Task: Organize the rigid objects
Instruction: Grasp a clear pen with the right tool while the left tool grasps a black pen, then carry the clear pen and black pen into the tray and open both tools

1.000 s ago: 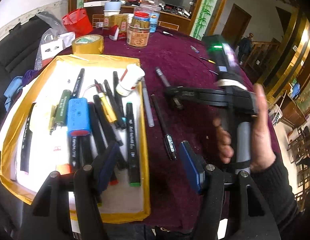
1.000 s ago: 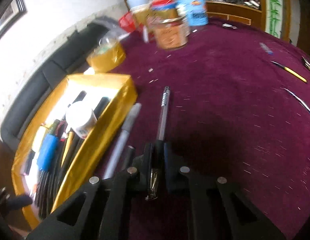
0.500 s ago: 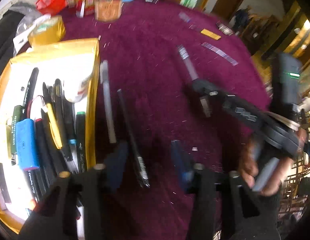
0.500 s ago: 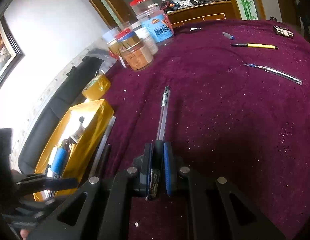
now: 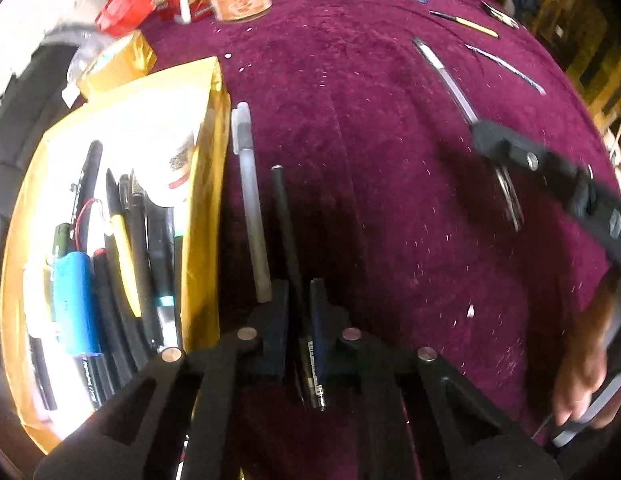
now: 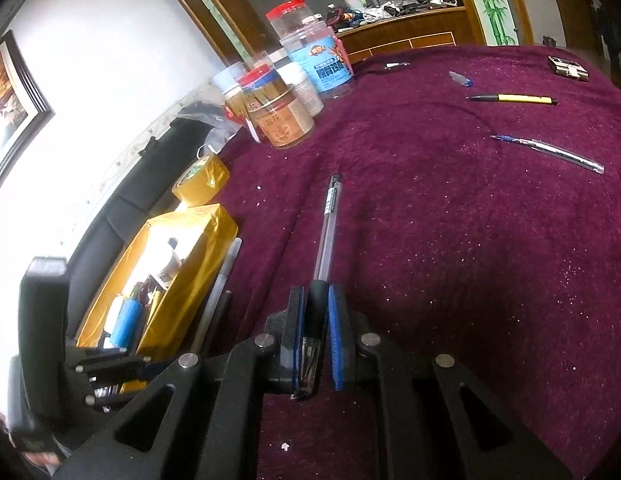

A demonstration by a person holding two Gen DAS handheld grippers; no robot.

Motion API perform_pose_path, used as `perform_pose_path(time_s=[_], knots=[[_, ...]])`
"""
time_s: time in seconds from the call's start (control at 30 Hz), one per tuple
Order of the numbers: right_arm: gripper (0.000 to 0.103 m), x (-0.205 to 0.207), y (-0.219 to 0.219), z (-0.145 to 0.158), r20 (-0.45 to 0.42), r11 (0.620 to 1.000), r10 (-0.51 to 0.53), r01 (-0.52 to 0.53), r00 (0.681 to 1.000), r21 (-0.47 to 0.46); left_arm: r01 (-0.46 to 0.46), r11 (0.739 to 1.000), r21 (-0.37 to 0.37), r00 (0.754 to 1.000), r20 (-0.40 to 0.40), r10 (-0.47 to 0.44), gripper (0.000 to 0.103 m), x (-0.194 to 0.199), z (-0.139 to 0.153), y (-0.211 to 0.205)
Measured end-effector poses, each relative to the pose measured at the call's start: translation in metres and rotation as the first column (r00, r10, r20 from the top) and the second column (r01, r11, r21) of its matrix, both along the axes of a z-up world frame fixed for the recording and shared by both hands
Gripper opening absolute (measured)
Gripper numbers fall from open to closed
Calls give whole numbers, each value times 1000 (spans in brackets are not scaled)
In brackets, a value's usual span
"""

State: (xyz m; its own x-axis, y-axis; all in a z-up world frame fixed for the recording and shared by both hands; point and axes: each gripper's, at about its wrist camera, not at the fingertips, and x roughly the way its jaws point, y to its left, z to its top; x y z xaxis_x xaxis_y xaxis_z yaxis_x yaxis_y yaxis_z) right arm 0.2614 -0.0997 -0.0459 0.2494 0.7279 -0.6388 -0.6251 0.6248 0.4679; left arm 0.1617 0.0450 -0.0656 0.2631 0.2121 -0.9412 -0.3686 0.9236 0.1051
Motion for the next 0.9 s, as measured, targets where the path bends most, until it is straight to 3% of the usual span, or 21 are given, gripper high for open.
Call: perform_pose_path(time_s=[0.07, 0.17, 0.27, 0.37, 0.53, 0.9], knots=[[10, 1, 0, -1, -3, 1000, -4, 4, 1000, -1, 37, 999, 11, 999, -3, -37, 7, -9, 0, -11], [10, 2, -1, -2, -7, 1000, -10, 10, 1000, 0, 67, 997, -31, 998, 9, -66, 6, -19, 4, -22], [10, 1, -1, 0, 0, 1000, -8, 8, 1000, 3, 84, 994, -66, 995, 63, -80, 6, -24, 13, -28], [10, 2, -1, -2, -4, 1000, -8, 8, 1000, 6, 66, 996, -61, 993, 100, -60, 6, -25, 21, -24], [10, 1, -2, -1, -1, 1000, -6, 6, 1000, 17, 58, 992, -115, 982, 186, -35, 6, -38, 41, -15], [10, -1, -3, 2, 13, 999, 5, -6, 1000, 41, -11, 960, -279, 933, 342, 110, 6, -94, 86, 33]])
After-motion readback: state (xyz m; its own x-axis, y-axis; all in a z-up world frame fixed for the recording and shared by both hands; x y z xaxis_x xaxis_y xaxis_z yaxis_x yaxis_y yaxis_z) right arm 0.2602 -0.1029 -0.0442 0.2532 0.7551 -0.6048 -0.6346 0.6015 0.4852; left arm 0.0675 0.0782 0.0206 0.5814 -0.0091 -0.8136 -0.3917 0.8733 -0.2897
